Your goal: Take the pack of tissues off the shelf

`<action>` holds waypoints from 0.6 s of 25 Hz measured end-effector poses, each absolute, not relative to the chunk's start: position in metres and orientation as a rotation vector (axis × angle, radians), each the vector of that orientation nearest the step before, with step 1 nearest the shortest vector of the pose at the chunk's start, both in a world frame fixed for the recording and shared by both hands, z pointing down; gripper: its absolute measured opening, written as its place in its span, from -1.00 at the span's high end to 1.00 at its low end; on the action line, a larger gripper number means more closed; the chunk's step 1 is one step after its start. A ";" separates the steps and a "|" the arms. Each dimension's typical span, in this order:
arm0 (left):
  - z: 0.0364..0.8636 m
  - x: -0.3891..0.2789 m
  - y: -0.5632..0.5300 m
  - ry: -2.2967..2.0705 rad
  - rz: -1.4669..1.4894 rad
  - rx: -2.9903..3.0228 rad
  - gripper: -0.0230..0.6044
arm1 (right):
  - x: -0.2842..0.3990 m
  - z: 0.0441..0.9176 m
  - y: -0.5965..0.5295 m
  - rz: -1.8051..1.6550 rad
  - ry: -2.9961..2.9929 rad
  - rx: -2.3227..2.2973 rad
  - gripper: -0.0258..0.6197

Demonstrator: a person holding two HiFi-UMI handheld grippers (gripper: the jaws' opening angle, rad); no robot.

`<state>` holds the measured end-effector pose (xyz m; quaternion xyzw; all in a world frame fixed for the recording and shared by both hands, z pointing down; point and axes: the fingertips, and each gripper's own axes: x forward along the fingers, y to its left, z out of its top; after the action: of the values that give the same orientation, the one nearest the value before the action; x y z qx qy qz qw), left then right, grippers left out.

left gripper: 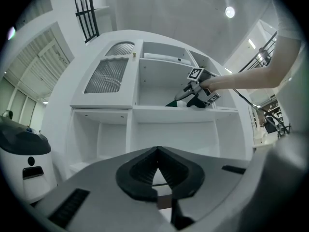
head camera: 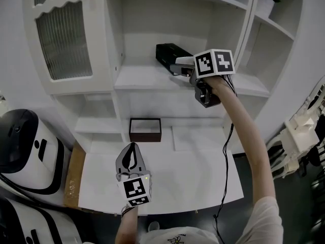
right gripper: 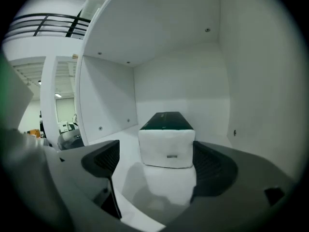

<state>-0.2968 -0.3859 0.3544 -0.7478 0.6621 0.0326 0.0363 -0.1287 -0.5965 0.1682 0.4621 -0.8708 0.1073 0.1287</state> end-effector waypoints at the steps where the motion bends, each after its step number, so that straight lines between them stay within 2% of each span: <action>1: 0.355 -0.298 -0.386 2.037 0.099 -2.298 0.93 | -0.128 0.169 -0.601 0.301 -2.501 1.354 -0.50; 9: 0.367 -0.315 -0.385 2.101 0.112 -2.291 0.93 | -0.100 0.170 -0.623 0.295 -2.390 1.423 -0.50; 15: 0.368 -0.318 -0.390 2.119 0.120 -2.291 0.93 | -0.108 0.179 -0.632 0.409 -2.435 1.300 -0.50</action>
<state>-0.3177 -0.3902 0.3681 -0.7336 0.6785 0.0385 0.0090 -0.1082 -0.6321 0.1794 0.4586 -0.8592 0.1442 0.1749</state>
